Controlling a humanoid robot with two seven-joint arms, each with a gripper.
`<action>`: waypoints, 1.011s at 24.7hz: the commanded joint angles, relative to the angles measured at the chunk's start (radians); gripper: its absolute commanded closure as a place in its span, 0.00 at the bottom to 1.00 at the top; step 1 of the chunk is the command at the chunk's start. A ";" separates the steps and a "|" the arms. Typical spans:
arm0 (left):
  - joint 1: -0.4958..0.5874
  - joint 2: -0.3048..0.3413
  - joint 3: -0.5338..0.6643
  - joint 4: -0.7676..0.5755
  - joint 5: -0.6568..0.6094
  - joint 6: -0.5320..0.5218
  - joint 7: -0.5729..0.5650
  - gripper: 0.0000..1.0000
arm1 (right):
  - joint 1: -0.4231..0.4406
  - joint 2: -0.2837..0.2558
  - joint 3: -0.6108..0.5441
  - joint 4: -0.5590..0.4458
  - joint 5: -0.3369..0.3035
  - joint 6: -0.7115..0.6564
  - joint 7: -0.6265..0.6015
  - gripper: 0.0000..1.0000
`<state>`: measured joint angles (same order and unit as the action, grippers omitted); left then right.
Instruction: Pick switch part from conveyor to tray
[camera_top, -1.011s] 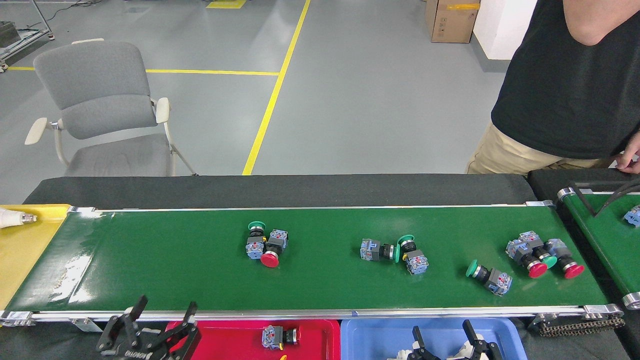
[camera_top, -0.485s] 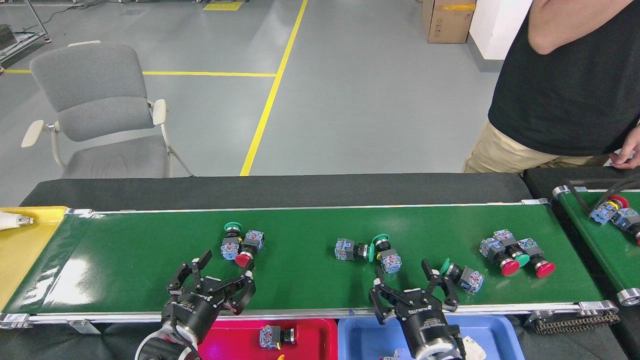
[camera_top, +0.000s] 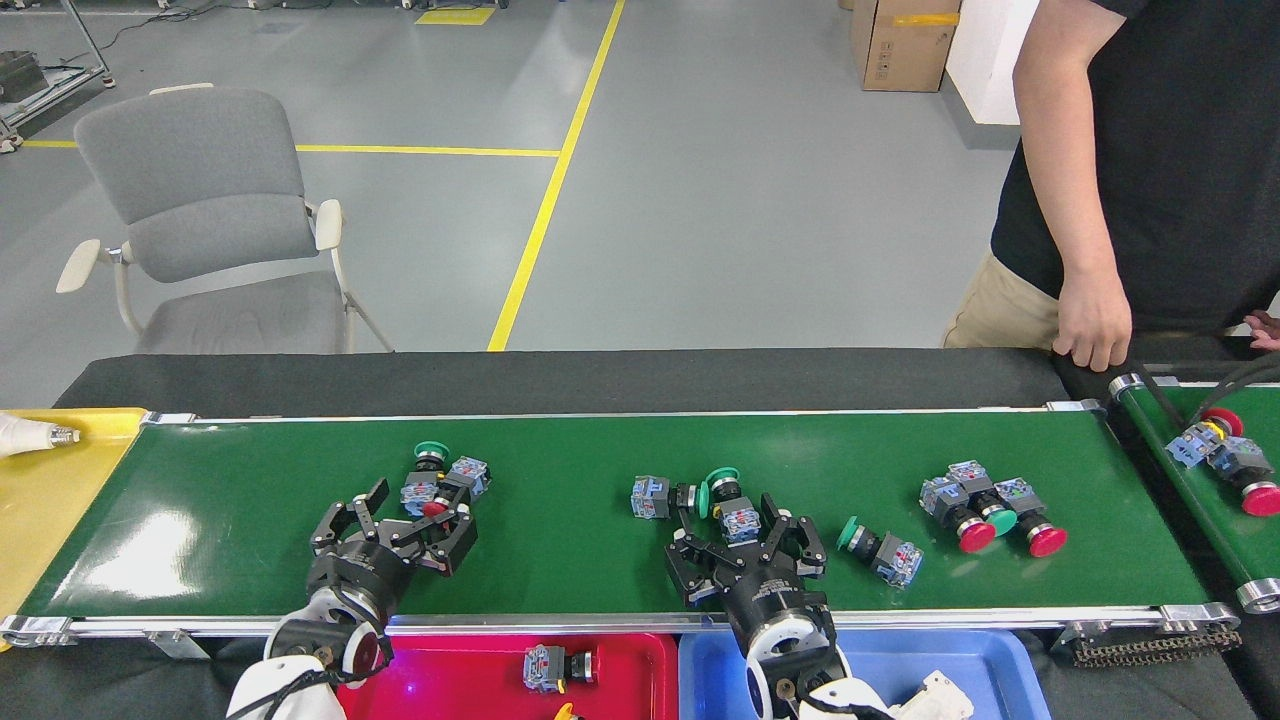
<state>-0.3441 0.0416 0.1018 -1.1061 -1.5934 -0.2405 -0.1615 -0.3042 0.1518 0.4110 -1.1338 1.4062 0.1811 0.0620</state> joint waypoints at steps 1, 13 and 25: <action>-0.027 0.007 0.002 0.008 0.001 0.013 0.013 0.01 | -0.023 0.003 0.020 -0.004 0.000 0.008 0.009 0.77; -0.024 0.001 0.002 0.019 0.004 0.016 0.014 0.20 | 0.149 -0.072 0.193 -0.333 0.004 -0.163 0.009 0.95; 0.154 0.003 -0.008 -0.231 0.056 -0.217 0.056 0.61 | 0.254 -0.169 0.322 -0.469 0.002 -0.206 -0.022 0.00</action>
<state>-0.2028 0.0387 0.0916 -1.2761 -1.5454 -0.3757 -0.1166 -0.0476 -0.0113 0.7448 -1.5788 1.4104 -0.0327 0.0516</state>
